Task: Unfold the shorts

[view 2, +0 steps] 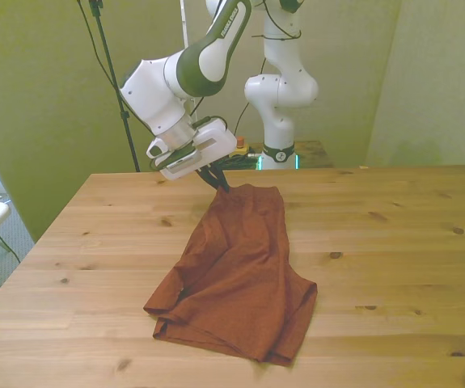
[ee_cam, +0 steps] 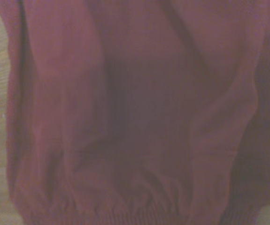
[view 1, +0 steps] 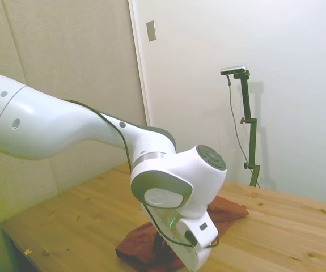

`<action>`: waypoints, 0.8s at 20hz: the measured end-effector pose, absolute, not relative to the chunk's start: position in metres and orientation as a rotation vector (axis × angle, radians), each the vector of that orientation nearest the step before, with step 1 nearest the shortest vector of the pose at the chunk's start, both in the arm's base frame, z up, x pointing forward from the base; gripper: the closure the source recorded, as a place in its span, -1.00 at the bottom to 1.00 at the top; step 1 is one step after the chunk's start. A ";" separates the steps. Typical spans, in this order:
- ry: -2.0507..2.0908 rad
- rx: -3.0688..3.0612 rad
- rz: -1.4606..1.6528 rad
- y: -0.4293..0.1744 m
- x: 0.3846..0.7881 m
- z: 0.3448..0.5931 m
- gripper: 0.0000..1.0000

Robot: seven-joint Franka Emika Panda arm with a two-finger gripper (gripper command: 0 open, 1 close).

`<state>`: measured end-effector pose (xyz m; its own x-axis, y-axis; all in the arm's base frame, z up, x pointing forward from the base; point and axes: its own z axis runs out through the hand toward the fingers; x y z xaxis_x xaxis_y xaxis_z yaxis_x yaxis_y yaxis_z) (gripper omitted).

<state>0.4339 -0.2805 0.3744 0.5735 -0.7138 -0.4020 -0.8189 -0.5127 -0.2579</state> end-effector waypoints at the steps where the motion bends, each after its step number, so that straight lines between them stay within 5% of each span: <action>1: 1.220 -2.399 0.330 -0.274 0.437 0.381 1.00; 16: 1.024 -2.622 0.265 -0.089 0.501 0.439 1.00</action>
<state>0.5013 -0.0893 0.4388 0.7269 -0.6264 -0.2815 -0.6844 -0.6949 -0.2209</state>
